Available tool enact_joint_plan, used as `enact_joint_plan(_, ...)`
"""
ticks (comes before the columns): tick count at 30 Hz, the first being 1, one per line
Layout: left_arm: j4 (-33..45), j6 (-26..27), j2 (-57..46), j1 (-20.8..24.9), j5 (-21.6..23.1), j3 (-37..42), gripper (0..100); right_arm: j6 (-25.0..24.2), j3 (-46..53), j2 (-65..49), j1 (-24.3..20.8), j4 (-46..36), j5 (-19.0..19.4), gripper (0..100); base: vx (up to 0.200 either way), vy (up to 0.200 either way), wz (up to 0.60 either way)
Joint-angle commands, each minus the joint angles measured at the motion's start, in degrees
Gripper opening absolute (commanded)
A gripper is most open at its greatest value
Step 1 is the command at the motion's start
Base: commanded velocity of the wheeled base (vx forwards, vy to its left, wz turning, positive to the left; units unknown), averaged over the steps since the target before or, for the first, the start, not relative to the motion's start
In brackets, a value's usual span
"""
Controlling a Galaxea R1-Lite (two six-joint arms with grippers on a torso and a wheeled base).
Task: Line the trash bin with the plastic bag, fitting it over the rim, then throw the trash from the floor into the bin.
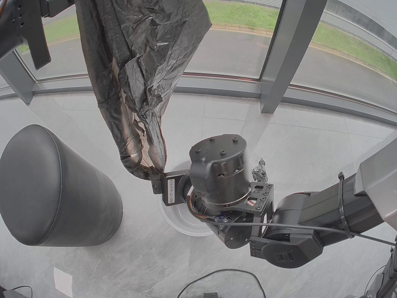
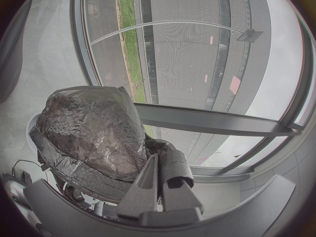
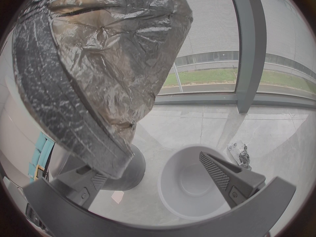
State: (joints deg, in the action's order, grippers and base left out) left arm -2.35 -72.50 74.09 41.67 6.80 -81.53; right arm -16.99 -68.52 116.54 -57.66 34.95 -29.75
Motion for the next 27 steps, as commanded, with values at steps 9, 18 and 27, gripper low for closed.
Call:
enact_joint_plan(9, 0.51, -1.24, -0.53, -0.01, -0.47, 0.32, 0, 2.84, -1.88, 1.41, -0.96, 3.72, -0.58, 100, 0.0, 0.0, 0.0)
enact_joint_plan(18, -0.37, -1.42, -1.67, -0.01, 0.23, 2.6, 0, 4.95, -3.02, 4.66, -0.87, 7.94, -0.67, 100, 0.0, 0.0, 0.0)
enact_joint_plan(27, -0.37, -1.42, -1.76, -0.01, 0.23, 2.6, 0, 5.22, -3.11, 5.1, -1.23, 8.2, -1.37, 0, 0.0, 0.0, 0.0)
